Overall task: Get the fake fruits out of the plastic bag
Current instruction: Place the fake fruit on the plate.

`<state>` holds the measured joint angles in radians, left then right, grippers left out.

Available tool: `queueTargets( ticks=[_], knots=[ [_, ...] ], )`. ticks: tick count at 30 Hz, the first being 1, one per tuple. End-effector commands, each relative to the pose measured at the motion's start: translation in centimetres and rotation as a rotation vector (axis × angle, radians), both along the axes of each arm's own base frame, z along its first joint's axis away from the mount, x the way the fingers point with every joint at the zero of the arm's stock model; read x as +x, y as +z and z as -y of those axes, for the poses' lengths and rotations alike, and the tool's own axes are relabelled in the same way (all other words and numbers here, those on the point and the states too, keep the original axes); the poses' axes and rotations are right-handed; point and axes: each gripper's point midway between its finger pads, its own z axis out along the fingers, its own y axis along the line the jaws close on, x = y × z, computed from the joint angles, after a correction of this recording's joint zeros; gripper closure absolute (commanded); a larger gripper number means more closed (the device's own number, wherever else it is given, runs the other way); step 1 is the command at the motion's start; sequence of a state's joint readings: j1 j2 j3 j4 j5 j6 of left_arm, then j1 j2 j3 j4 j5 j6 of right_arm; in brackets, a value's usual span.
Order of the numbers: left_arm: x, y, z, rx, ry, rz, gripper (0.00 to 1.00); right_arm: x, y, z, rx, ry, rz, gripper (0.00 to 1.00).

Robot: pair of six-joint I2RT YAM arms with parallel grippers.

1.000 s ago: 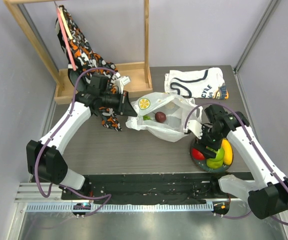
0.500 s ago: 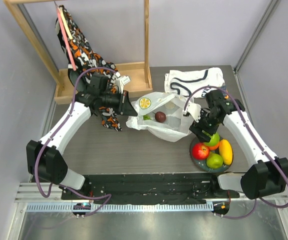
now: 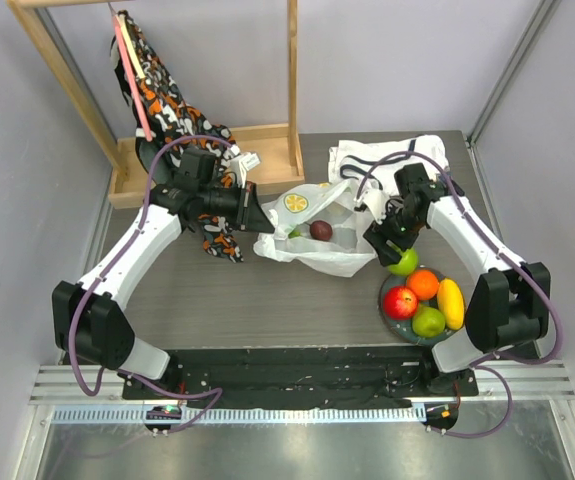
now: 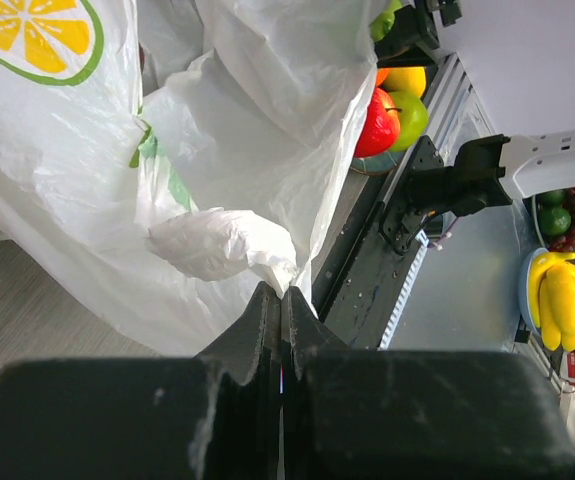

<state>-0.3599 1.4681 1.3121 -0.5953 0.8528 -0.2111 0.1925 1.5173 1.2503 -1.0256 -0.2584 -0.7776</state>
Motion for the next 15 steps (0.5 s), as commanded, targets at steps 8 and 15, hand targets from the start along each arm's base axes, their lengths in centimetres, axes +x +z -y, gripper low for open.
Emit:
queueTargets(
  ticks=[8,15],
  knots=[
    [-0.1,1.8,0.1,-0.03,-0.004,0.058,1.0,-2.2,-3.5,0.4,-0.004,-0.017,-0.068,0.7],
    [0.3,1.7,0.3,-0.032,-0.005,0.05,1.0,-3.2,-4.8,0.4,0.002,-0.045,-0.096,0.67]
  ],
)
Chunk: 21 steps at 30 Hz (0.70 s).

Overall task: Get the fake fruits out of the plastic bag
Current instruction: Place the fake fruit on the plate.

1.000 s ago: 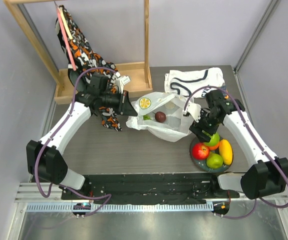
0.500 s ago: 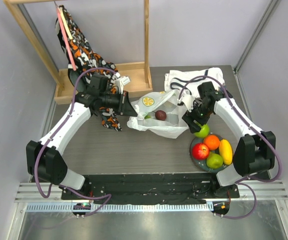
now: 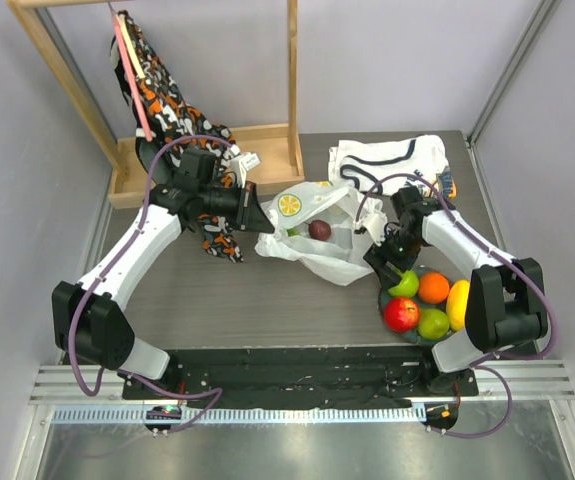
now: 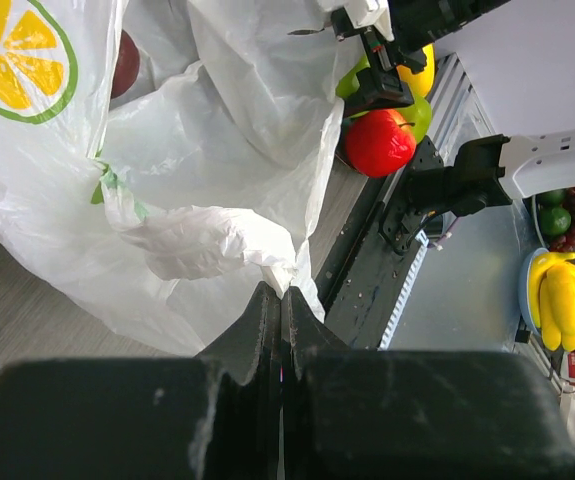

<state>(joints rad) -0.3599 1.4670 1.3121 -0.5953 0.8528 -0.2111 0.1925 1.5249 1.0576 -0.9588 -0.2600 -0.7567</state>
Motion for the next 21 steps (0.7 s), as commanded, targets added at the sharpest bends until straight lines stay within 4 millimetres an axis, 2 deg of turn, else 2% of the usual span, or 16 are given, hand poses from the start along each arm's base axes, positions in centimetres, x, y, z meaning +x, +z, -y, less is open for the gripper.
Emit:
queueTargets(
  ticks=[1,5,8,9,11,12,14,15,16,17,19,20,21],
  knots=[
    [0.3,1.7,0.3,-0.031,-0.005,0.049,1.0,0.8,0.5,-0.3,0.021,-0.031,0.048,0.65],
    [0.4,1.6,0.3,-0.031,-0.004,0.046,1.0,0.9,0.3,0.2,-0.003,-0.04,0.054,0.52],
    [0.5,1.7,0.4,-0.033,-0.004,0.051,1.0,1.3,0.9,0.3,-0.014,-0.056,0.064,0.37],
    [0.5,1.7,0.4,-0.033,-0.006,0.05,1.0,1.4,1.3,0.3,-0.011,-0.056,0.068,0.17],
    [0.5,1.8,0.4,-0.034,-0.005,0.05,1.0,1.3,2.5,0.1,0.003,-0.049,0.075,0.09],
    [0.5,1.8,0.4,-0.035,-0.004,0.049,1.0,1.9,4.0,-0.5,0.031,-0.038,0.102,0.07],
    [0.5,1.8,0.4,-0.035,-0.006,0.05,1.0,0.9,6.0,-0.9,0.062,-0.018,0.081,0.02],
    [0.5,1.7,0.4,-0.035,-0.006,0.048,1.0,1.5,8.1,-1.8,0.112,0.003,0.114,0.0],
    [0.4,1.8,0.4,-0.036,-0.009,0.049,1.0,0.4,9.1,-2.0,0.126,0.013,0.077,0.0],
    [0.3,1.6,0.4,-0.036,-0.01,0.045,1.0,1.0,11.3,-2.5,0.155,0.023,0.118,0.0],
    [0.2,1.6,0.3,-0.034,-0.011,0.04,1.0,0.1,13.3,-3.5,0.216,0.038,0.093,0.0],
    [0.1,1.6,0.3,-0.034,-0.016,0.042,1.0,0.5,14.8,-4.1,0.248,0.046,0.116,0.0],
    [0.0,1.6,0.3,-0.033,-0.019,0.04,1.0,0.4,15.5,-4.6,0.272,0.057,0.113,0.0]
  ],
)
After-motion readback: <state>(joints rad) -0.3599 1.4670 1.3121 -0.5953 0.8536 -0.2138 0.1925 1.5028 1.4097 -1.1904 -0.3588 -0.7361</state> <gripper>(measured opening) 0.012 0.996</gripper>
